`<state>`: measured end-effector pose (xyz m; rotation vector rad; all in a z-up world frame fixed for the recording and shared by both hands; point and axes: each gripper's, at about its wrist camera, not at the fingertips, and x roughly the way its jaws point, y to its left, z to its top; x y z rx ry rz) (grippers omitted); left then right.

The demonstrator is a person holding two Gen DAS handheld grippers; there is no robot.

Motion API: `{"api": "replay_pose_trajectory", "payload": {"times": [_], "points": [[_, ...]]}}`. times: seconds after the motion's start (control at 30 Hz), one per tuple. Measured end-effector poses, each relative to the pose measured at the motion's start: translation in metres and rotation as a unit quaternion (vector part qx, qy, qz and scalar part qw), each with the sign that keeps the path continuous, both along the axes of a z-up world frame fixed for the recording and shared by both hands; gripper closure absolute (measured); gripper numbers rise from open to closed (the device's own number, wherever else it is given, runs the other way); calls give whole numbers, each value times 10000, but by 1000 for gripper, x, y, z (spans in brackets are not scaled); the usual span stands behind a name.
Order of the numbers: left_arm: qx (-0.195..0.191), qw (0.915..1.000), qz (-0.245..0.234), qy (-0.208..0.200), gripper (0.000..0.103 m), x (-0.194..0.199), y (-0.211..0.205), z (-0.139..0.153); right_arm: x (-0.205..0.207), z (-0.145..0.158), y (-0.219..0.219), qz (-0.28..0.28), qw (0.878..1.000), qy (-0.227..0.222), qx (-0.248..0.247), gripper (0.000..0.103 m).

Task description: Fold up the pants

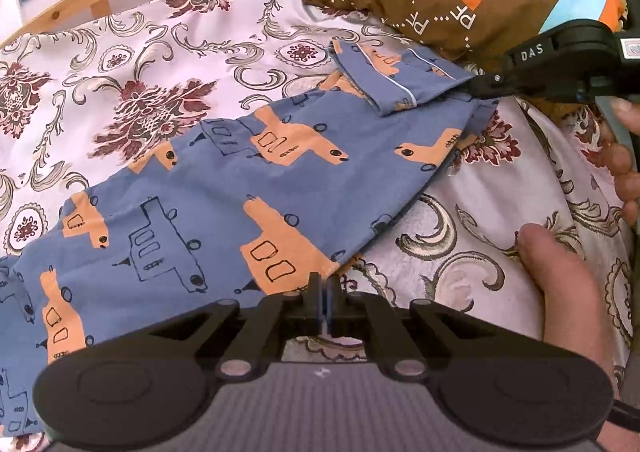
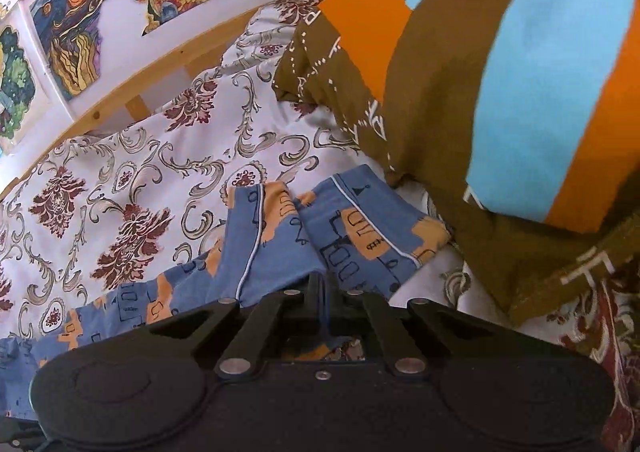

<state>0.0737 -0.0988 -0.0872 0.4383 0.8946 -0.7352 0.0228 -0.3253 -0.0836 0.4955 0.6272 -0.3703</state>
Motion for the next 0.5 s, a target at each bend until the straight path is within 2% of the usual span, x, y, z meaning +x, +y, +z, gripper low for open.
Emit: {"api": "replay_pose_trajectory", "payload": {"times": [0.33,0.37,0.4,0.5], "points": [[43,9998,19,214,98,6,-1,-5,3,-16,-1,12,9995,312,54,101],[21,9997,24,242,95,7,0,-5,2,-16,-2,7,9995,292,91,98],[-12,9996,36,287,91,8,1,-4,1,-16,-2,2,9996,270,113,89],[-222,9983,63,543,67,10,6,0,-5,-8,-2,-32,9999,151,37,78]]}}
